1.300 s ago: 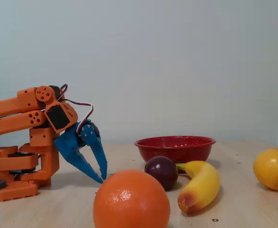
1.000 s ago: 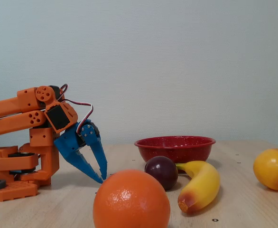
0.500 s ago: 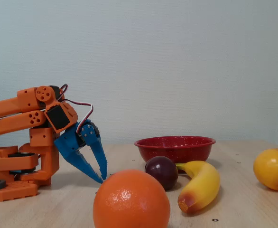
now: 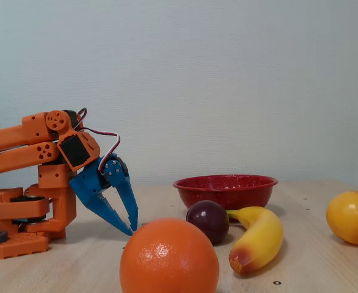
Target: Put banana in the red bowl.
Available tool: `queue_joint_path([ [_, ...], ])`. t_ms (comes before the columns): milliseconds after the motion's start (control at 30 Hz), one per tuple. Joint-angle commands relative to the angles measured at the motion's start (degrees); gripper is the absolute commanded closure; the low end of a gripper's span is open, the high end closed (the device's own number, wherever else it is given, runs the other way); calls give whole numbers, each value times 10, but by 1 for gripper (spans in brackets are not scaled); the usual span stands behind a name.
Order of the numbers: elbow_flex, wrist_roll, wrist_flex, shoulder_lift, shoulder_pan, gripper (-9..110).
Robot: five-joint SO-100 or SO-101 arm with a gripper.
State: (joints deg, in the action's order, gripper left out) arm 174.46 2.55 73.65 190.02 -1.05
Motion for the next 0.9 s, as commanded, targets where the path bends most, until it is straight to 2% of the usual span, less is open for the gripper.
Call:
queue_joint_path([
  [0, 7, -4, 25, 9, 16, 102],
  [867, -27, -25, 12, -18, 18, 102],
])
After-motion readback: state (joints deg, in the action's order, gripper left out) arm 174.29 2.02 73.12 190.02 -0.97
